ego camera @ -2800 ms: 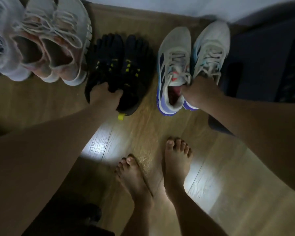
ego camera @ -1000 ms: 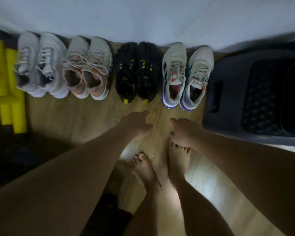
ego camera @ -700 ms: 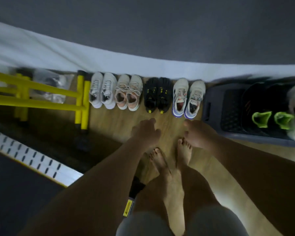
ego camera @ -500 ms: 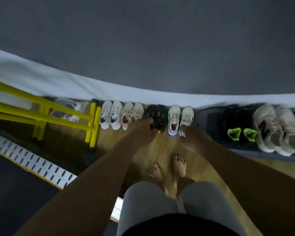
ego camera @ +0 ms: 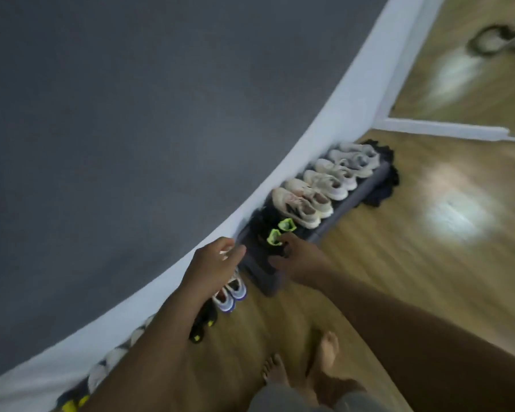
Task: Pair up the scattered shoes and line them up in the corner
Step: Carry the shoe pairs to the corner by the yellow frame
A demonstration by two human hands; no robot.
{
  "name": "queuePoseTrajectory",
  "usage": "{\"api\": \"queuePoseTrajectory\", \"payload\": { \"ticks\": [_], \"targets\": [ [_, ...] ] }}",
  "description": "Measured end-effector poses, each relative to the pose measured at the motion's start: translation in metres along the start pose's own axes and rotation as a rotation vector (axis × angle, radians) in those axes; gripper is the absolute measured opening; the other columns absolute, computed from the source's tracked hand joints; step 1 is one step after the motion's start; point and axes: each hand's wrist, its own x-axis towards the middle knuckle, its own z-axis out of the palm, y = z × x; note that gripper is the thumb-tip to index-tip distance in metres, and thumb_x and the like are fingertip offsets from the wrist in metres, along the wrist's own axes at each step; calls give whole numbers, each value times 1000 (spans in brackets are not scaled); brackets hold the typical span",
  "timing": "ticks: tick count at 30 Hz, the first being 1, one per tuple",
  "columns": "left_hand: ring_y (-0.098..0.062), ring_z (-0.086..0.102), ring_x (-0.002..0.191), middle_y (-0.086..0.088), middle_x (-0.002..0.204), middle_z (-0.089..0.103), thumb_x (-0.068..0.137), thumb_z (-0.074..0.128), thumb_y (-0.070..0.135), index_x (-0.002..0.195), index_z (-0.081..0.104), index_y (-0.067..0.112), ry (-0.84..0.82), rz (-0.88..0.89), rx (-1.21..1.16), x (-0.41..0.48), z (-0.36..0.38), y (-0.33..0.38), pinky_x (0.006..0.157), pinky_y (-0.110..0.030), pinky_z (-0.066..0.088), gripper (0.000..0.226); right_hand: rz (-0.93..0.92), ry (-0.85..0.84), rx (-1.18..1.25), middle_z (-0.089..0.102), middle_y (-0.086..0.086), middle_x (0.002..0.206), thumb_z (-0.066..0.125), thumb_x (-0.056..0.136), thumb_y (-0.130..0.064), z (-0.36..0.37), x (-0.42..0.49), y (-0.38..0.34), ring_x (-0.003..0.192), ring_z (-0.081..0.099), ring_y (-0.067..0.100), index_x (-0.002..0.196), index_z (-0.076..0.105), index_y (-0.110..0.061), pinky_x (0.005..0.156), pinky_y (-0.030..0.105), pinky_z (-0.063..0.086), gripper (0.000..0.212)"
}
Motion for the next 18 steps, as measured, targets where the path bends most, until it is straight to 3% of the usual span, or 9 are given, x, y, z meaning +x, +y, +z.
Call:
{"api": "queuePoseTrajectory", "payload": {
  "ticks": [4,7,11,13,15,17,18],
  "targets": [
    [-24,63,105,-4,115,68,85,37,65,101,68,22,-134,28,-166,-2,68,84,100,-42,47,55,123,277,352,65,1,96,62,90,-43,-65,-42,66,94,64,22,116,56,-25,86,33,50,32],
    [-22,66,97,-2,109,70,94,31,65,94,68,23,-268,55,-250,-20,142,155,87,-38,49,56,217,448,589,61,-1,94,56,92,-50,-109,-90,130,87,59,18,122,56,-20,84,35,47,42],
    [-23,60,103,-7,115,64,103,25,49,108,63,16,-437,198,-207,-76,252,244,81,-31,45,50,337,551,772,61,4,112,49,96,-51,-159,-175,234,107,58,24,122,54,-20,97,43,48,41],
    [-25,59,108,-7,118,63,103,27,48,117,62,12,-496,254,-121,-110,310,283,76,-27,44,52,392,623,789,62,4,111,51,94,-52,-182,-225,290,103,58,23,119,56,-21,92,40,49,40],
    [-25,59,112,-4,122,62,101,28,54,124,60,13,-580,300,-29,-144,365,318,86,-31,46,57,445,707,799,62,5,111,53,94,-52,-204,-275,343,98,57,23,122,57,-19,83,33,46,43],
    [-24,59,114,1,124,62,93,28,68,124,61,21,-666,378,111,-180,413,349,104,-39,42,66,509,791,810,62,7,122,54,95,-48,-223,-328,390,110,57,25,126,57,-14,88,29,42,46],
    [-23,60,113,3,121,64,90,28,72,119,64,24,-705,425,164,-197,433,363,106,-43,42,66,528,830,819,60,8,127,54,96,-46,-231,-354,410,117,55,25,127,58,-12,90,29,40,46]
  ]
}}
